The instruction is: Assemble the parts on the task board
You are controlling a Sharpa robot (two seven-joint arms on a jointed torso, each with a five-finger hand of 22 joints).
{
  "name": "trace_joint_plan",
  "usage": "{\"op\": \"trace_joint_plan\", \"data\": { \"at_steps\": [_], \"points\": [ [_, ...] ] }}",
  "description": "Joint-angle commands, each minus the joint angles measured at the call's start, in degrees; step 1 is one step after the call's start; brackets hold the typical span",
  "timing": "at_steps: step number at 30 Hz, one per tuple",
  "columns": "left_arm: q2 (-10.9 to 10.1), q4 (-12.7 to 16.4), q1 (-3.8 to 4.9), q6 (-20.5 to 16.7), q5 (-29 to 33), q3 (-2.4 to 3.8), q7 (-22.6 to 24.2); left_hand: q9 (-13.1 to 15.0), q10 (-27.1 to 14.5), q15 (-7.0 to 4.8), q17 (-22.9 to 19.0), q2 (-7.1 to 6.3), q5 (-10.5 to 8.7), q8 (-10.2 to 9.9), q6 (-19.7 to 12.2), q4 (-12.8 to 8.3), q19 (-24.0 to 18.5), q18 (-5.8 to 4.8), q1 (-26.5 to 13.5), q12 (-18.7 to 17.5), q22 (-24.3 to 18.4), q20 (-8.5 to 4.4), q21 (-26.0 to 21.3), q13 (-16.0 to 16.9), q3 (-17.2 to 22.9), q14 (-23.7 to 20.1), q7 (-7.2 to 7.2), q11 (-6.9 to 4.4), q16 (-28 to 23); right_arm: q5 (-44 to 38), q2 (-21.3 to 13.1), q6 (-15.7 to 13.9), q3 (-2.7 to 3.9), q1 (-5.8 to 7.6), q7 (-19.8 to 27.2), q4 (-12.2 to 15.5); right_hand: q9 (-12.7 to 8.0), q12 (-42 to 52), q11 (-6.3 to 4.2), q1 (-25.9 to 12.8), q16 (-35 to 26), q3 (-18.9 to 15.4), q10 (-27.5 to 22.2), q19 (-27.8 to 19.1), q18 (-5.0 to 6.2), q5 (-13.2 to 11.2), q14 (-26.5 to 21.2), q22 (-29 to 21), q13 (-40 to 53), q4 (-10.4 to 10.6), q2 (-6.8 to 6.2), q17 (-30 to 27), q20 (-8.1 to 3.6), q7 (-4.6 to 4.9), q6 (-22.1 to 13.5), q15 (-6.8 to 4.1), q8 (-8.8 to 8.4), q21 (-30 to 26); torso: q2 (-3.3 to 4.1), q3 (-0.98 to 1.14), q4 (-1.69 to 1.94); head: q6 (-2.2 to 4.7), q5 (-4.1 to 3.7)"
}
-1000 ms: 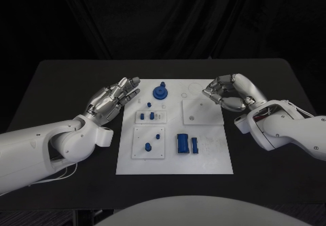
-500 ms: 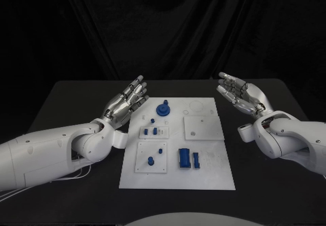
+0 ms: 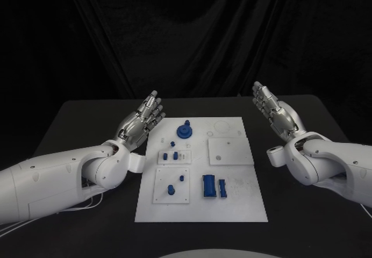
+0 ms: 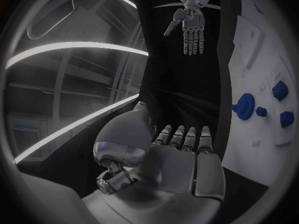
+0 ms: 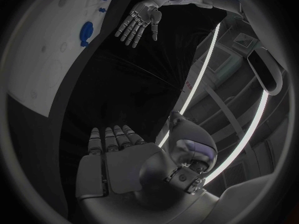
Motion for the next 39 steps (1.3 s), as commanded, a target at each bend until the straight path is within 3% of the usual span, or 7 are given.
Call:
{"op": "trace_joint_plan", "data": {
  "at_steps": [1,10,11,12,14,23,39],
  "points": [
    [0.6,0.1,-0.59,-3.4,-0.4,0.76,-0.6,-0.2,0.0,-0.92,-0.1,-3.53,-3.77,-0.4,-0.8,-4.2,0.0,-2.1,-17.4,-3.9,-0.1,-5.04,-0.2,-0.3,4.3,0.1,2.72,1.0,-0.4,3.4,1.6,-3.2,1.54,-1.67,-1.4,-0.2,-0.1,-0.9,-0.19,-6.0,-0.2,0.0,0.0,0.0,-0.39,-5.6,0.0,-0.1,-0.1,-2.0,-0.12,-0.1,-1.37,0.01,-0.2,-0.29,-0.2,-0.2,-1.67,0.04,0.04,1.25,-0.15],
    [3.2,0.3,-4.16,-17.7,-1.6,5.57,-4.2,-0.2,0.0,-0.92,-0.1,-5.85,-6.23,-0.4,-0.8,-6.9,0.0,-2.75,-28.8,-3.9,-0.1,-5.04,-0.2,-0.3,7.1,0.1,4.33,1.0,-0.4,14.2,9.0,-12.1,10.36,-9.47,-5.0,-1.3,-0.1,-0.9,-0.19,-17.1,-0.2,0.0,0.0,0.0,-0.39,-5.6,0.0,-0.1,-0.1,-2.0,-0.12,-0.1,-1.37,0.01,-0.2,-0.29,-0.2,-0.2,-7.9,0.27,0.17,6.81,-0.73],
    [3.4,0.3,-4.4,-18.7,-1.6,5.89,-4.4,-0.2,0.0,-0.92,-0.1,-5.93,-6.33,-0.4,-0.8,-7.0,0.0,-2.77,-29.2,-3.9,-0.1,-5.04,-0.2,-0.3,7.2,0.1,8.35,1.0,-0.4,14.6,9.2,-12.5,10.67,-9.74,-5.2,-1.3,-0.1,-0.9,-0.19,-17.1,-0.2,0.0,0.0,0.0,-0.39,-5.6,0.0,-0.1,-0.1,-2.0,-0.12,-0.1,-1.37,0.01,-0.2,-0.29,-0.2,-0.2,-8.18,0.28,0.17,7.06,-0.76],
    [3.7,0.3,-4.86,-20.5,-1.8,6.52,-4.9,-0.2,0.0,-0.92,-0.1,-6.14,-6.55,-0.4,-0.8,-7.3,0.0,-7.01,-30.2,-3.9,-0.1,-5.04,-0.2,-0.3,7.4,0.1,8.35,1.0,-0.4,15.2,9.7,-13.0,11.21,-10.21,-5.4,-1.4,-0.1,-0.9,-0.19,-17.1,-0.2,0.0,0.0,0.0,-0.39,-5.6,0.0,-0.1,-0.1,-2.0,-0.12,-0.1,-1.37,0.01,-0.2,-0.29,-0.2,-0.2,-8.67,0.3,0.18,7.5,-0.8],
    [4.5,0.4,-5.91,-24.7,-2.1,7.93,-6.0,-0.2,0.0,-0.92,-0.1,-6.63,-7.06,-0.4,-0.8,-7.9,0.0,-7.01,-32.6,-3.9,-0.1,-5.04,-0.2,-0.3,8.0,0.1,8.35,1.0,-0.4,16.3,10.4,-13.9,12.09,-10.99,-5.7,-1.5,-0.1,-0.9,-0.19,-17.1,-0.2,0.0,0.0,0.0,-0.39,-5.6,0.0,-0.1,-0.1,-2.0,-0.12,-0.1,-1.37,0.01,-0.2,-0.29,-0.2,-0.2,-9.62,0.33,0.2,8.35,-0.89],
    [6.2,0.5,-8.31,-34.3,-2.9,11.17,-8.4,-0.2,0.0,-0.92,-0.1,-11.03,-11.76,-0.4,-0.8,-12.9,0.0,-7.01,-39.2,-3.9,-0.1,-5.04,-0.2,-0.3,13.5,0.1,8.35,1.0,-0.4,16.7,10.7,-14.2,12.4,-11.27,-5.9,-1.5,-0.1,-0.9,-0.19,-17.1,-0.2,0.0,0.0,0.0,-0.39,-5.6,0.0,-0.1,-0.1,-2.0,-0.12,-0.1,-1.37,0.01,-0.2,-0.29,-0.2,-0.2,-10.47,0.36,0.22,9.11,-0.97],
    [6.4,0.5,-8.55,-35.2,-3.0,11.49,-8.7,-0.2,0.0,-0.92,-0.1,-11.03,-11.76,-0.4,-0.8,-12.9,0.0,-7.01,-46.5,-3.9,-0.1,-5.04,-0.2,-0.3,13.5,0.1,8.35,1.0,-0.4,16.7,10.7,-14.2,12.4,-11.27,-5.9,-1.5,-0.1,-0.9,-0.19,-17.1,-0.2,0.0,0.0,0.0,-0.39,-5.6,0.0,-0.1,-0.1,-2.0,-0.12,-0.1,-1.37,0.01,-0.2,-0.29,-0.2,-0.2,-10.47,0.36,0.22,9.11,-0.97]
  ]
}}
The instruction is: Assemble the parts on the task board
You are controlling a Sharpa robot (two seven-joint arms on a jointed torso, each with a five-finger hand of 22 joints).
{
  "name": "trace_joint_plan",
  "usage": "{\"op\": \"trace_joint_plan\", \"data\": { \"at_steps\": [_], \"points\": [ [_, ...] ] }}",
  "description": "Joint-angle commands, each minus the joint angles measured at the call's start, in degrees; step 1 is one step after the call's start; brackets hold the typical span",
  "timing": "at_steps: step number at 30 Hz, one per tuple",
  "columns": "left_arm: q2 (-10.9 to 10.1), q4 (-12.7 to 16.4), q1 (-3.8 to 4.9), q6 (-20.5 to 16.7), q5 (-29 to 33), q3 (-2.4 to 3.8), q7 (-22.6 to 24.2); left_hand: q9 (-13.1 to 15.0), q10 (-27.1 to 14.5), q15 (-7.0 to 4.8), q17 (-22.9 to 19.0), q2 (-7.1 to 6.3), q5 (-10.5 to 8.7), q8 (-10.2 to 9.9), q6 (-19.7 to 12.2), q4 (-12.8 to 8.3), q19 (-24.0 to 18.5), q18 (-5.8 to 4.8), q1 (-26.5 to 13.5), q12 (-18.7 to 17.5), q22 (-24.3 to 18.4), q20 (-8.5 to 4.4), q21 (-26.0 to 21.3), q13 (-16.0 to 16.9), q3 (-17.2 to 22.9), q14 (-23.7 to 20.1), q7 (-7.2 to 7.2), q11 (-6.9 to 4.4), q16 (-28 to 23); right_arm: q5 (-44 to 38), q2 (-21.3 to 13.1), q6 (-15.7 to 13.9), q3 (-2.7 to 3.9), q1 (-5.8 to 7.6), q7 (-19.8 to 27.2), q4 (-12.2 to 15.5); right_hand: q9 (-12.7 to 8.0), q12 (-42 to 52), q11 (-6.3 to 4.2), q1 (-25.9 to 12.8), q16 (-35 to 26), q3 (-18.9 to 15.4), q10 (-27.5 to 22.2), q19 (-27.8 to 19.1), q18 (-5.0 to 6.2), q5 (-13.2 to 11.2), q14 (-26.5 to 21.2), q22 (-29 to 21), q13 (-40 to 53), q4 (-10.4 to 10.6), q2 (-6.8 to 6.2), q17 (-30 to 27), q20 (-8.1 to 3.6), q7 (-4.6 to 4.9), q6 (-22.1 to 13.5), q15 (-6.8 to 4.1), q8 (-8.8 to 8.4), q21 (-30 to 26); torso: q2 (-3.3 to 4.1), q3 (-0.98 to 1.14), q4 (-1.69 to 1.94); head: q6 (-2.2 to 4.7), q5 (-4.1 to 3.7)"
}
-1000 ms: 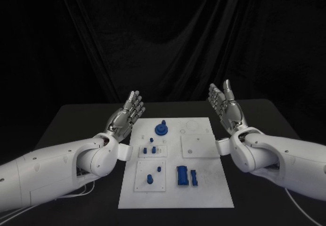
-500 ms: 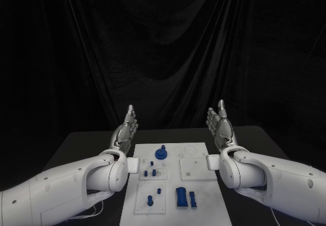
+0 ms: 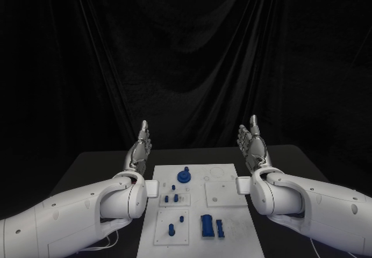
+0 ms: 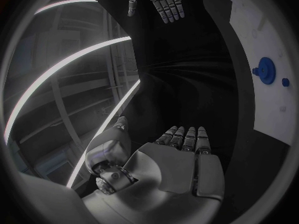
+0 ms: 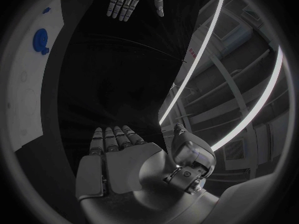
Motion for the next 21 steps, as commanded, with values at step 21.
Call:
{"op": "trace_joint_plan", "data": {
  "at_steps": [21],
  "points": [
    [0.1,0.1,-0.06,-1.2,-0.8,0.08,0.2,-0.1,0.2,-0.51,-0.1,-0.14,-0.38,-0.2,0.1,-0.2,0.1,-1.2,-11.0,-0.2,-0.1,-0.29,-0.2,-0.1,0.7,0.1,0.51,0.37,-0.2,0.1,0.0,-1.0,0.06,-0.12,-0.8,0.0,-0.1,-0.2,-0.2,-0.4,-0.2,0.1,0.0,0.0,-0.42,-0.2,0.0,-0.1,-0.1,-0.2,0.06,-0.1,-0.3,-0.03,-0.2,-0.3,-0.2,-0.2,-0.01,0.0,0.0,-0.01,-0.02]
  ]
}}
